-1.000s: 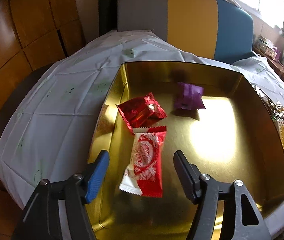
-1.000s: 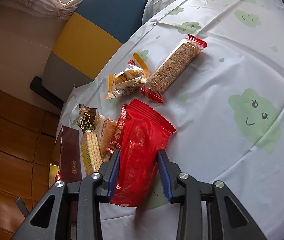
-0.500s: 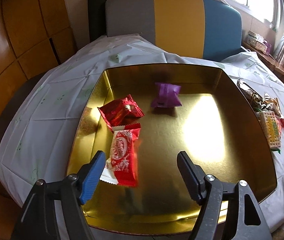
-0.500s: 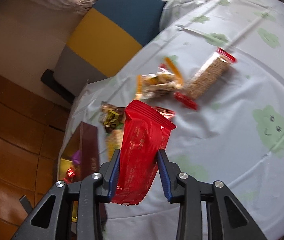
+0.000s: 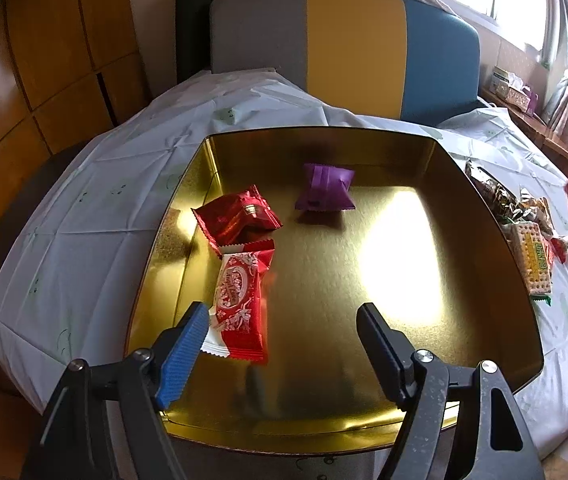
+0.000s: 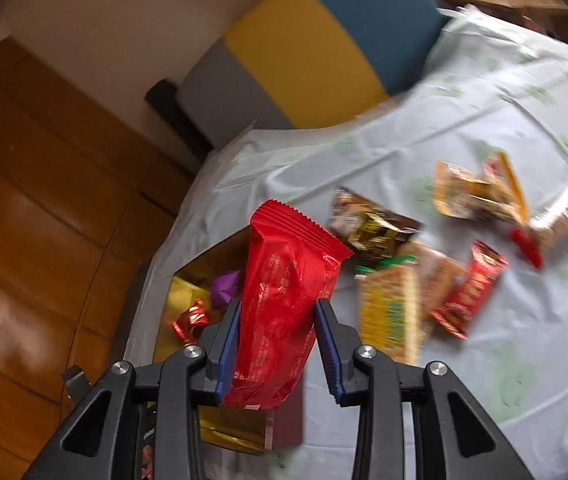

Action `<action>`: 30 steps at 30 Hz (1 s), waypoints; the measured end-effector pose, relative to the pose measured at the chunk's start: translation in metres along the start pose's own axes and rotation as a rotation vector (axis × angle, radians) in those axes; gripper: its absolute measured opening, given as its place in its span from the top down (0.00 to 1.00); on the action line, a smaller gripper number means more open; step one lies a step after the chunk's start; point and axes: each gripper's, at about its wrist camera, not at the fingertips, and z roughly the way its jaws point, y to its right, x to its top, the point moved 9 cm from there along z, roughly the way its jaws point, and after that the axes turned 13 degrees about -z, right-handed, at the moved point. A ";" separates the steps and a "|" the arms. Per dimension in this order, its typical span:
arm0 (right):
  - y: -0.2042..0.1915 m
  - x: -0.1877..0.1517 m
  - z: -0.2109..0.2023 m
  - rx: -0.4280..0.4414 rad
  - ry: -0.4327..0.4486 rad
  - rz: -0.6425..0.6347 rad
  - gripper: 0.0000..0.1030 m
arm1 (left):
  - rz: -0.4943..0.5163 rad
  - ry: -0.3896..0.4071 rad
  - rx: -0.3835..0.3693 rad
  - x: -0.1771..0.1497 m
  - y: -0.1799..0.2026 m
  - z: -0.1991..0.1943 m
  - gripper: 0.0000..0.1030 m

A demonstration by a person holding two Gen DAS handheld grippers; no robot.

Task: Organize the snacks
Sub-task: 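Lift the large red bag with the right tool and release it into the tray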

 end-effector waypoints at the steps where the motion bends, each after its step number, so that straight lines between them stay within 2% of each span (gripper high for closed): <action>1: -0.009 0.002 0.005 0.008 -0.006 -0.022 0.65 | -0.005 0.001 0.002 0.000 -0.002 0.000 0.25; 6: -0.046 0.009 0.031 0.020 -0.047 -0.122 0.65 | -0.020 0.001 -0.001 0.001 -0.006 -0.002 0.25; 12: -0.068 0.011 0.069 -0.018 -0.116 -0.227 0.65 | -0.033 0.004 -0.010 0.000 -0.010 -0.005 0.25; 21: -0.086 0.013 0.129 -0.146 -0.223 -0.428 0.65 | -0.065 0.002 -0.029 -0.001 -0.018 -0.009 0.25; 30: -0.077 0.002 0.194 -0.315 -0.359 -0.566 0.64 | -0.095 0.015 -0.029 -0.002 -0.032 -0.016 0.23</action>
